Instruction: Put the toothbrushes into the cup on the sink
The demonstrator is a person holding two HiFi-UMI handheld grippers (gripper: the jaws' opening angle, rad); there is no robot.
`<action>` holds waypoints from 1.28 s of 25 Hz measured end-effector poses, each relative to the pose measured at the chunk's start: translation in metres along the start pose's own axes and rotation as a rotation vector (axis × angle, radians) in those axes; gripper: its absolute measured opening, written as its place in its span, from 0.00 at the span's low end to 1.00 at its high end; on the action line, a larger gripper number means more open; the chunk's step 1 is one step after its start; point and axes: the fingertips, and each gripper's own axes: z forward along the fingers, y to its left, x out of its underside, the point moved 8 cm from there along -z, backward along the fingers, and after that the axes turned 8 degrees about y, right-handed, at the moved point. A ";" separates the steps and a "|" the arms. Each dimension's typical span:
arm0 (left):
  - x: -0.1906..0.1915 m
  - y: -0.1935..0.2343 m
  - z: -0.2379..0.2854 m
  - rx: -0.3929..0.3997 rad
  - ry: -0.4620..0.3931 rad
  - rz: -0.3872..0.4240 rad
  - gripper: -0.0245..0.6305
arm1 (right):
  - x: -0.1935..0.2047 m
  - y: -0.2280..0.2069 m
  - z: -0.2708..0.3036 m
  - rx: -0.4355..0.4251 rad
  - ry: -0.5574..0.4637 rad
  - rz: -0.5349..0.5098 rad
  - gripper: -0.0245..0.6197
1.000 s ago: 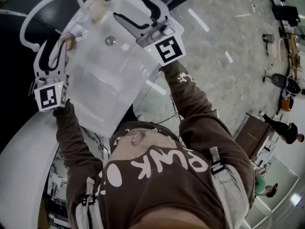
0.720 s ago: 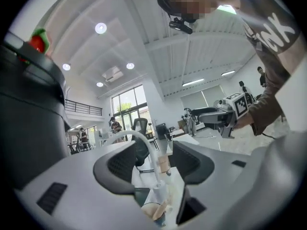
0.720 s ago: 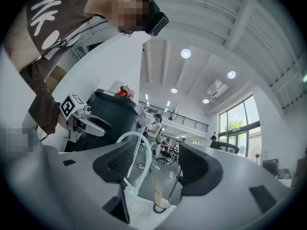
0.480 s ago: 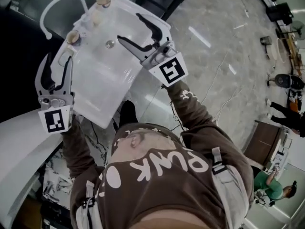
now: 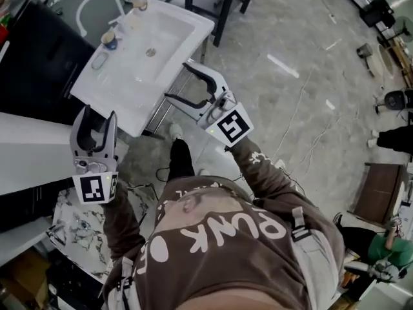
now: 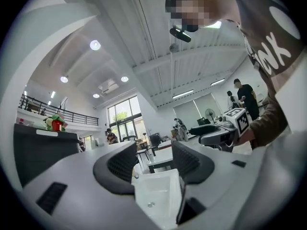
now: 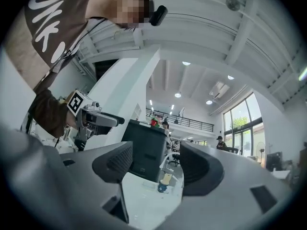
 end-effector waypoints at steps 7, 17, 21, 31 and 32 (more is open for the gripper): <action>-0.022 -0.070 -0.081 0.020 0.042 -0.057 0.38 | -0.027 0.069 -0.080 -0.033 0.080 0.000 0.50; -0.024 -0.074 -0.115 0.086 0.031 -0.094 0.38 | -0.035 0.131 -0.100 -0.042 0.158 0.047 0.50; -0.020 -0.063 -0.127 0.117 0.019 -0.081 0.38 | -0.034 0.151 -0.091 -0.042 0.184 0.043 0.50; -0.013 -0.048 -0.132 0.146 -0.012 -0.096 0.38 | -0.044 0.160 -0.074 -0.010 0.181 0.001 0.48; -0.013 -0.046 -0.131 0.147 -0.015 -0.097 0.38 | -0.045 0.159 -0.073 -0.006 0.181 -0.001 0.48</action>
